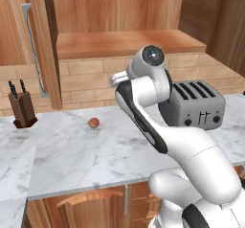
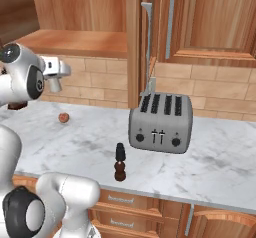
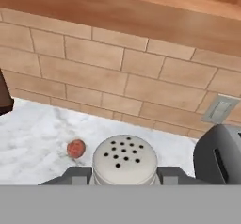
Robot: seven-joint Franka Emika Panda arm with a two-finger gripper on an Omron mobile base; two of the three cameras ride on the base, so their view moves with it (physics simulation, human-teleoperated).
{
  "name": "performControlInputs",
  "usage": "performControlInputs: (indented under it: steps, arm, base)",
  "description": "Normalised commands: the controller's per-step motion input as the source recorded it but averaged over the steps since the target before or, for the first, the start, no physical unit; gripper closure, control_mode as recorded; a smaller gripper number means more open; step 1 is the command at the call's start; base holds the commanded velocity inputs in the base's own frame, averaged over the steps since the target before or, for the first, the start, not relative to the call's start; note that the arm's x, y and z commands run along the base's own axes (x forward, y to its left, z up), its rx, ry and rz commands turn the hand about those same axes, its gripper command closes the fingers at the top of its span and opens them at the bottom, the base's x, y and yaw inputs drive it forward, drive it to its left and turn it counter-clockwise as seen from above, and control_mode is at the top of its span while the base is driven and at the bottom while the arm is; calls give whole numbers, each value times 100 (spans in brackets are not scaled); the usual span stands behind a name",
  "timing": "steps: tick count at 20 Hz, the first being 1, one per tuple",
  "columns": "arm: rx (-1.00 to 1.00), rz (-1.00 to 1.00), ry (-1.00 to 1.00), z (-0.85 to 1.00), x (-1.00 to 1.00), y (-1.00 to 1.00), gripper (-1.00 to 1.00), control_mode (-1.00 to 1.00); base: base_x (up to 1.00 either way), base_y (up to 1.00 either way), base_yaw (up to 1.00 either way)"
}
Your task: There are various items on the counter. Only move the condiments/shakers into the cabinet.
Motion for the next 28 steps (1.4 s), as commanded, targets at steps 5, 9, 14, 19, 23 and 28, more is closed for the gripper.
performControlInputs:
  steps: [5, 9, 14, 19, 23, 28]
  arm:
    - [7, 25, -19, 86, -22, 37, 100, -100]
    - [7, 16, -21, 74, -2, 46, 100, -100]
    - [2, 7, -6, 54, 8, 52, 100, -100]
    - [0, 0, 5, 45, 39, 45, 100, -100]
    - [3, 4, 5, 21, 59, 38, 100, -100]
    - [7, 3, 0, -1, 84, 26, 100, -100]
  base:
    - [0, 0, 0]
    - [0, 0, 0]
    - [0, 0, 0]
    - [0, 0, 0]
    - [0, 0, 0]
    - [0, 0, 0]
